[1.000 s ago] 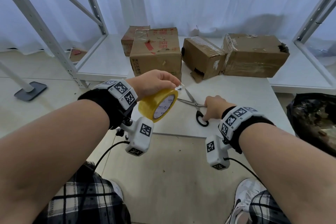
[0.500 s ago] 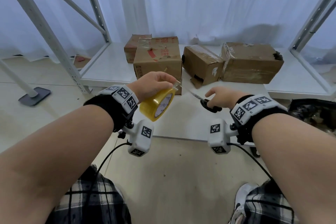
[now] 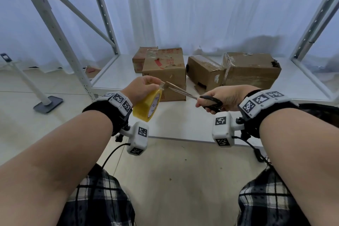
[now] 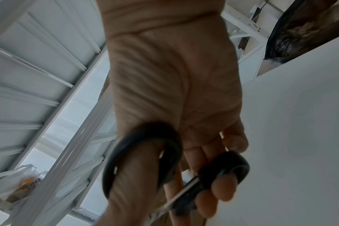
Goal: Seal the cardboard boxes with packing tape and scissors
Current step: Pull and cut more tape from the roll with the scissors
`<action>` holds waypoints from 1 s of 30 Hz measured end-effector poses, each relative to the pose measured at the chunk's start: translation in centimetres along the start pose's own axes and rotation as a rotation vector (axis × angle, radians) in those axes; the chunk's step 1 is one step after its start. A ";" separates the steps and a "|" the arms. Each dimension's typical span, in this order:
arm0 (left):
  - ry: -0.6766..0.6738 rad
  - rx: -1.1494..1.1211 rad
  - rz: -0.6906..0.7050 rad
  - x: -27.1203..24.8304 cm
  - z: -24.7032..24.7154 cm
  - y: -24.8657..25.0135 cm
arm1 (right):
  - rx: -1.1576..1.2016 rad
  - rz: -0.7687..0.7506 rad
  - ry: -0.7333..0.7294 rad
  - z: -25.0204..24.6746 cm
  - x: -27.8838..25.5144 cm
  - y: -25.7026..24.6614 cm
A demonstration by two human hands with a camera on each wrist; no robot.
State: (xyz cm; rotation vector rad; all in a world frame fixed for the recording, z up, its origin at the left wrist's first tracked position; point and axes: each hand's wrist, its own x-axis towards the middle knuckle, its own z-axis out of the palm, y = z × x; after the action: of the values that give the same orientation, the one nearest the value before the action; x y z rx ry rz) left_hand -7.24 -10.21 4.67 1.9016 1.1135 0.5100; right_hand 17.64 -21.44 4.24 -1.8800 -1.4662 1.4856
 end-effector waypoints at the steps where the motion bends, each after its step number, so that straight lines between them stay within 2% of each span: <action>1: -0.001 -0.002 0.005 0.0 0.0 0.0 | 0.004 -0.001 -0.002 0.1 0.3 0.0; 8: -0.054 -0.031 0.008 0.3 0.7 -0.1 | -0.022 -0.023 -0.044 0.6 1.0 -0.6; 21: -0.158 -0.021 0.006 0.8 1.6 0.2 | -0.034 -0.075 0.068 0.8 2.0 -0.9; 30: -0.210 -0.034 -0.035 0.7 1.6 0.2 | -0.050 -0.090 0.052 0.7 2.2 -0.9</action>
State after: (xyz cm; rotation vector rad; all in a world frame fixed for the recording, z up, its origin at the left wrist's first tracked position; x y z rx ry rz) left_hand -5.65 -10.45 3.93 1.8557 0.9927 0.2999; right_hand 16.44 -19.40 3.56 -1.8417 -1.5559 1.3609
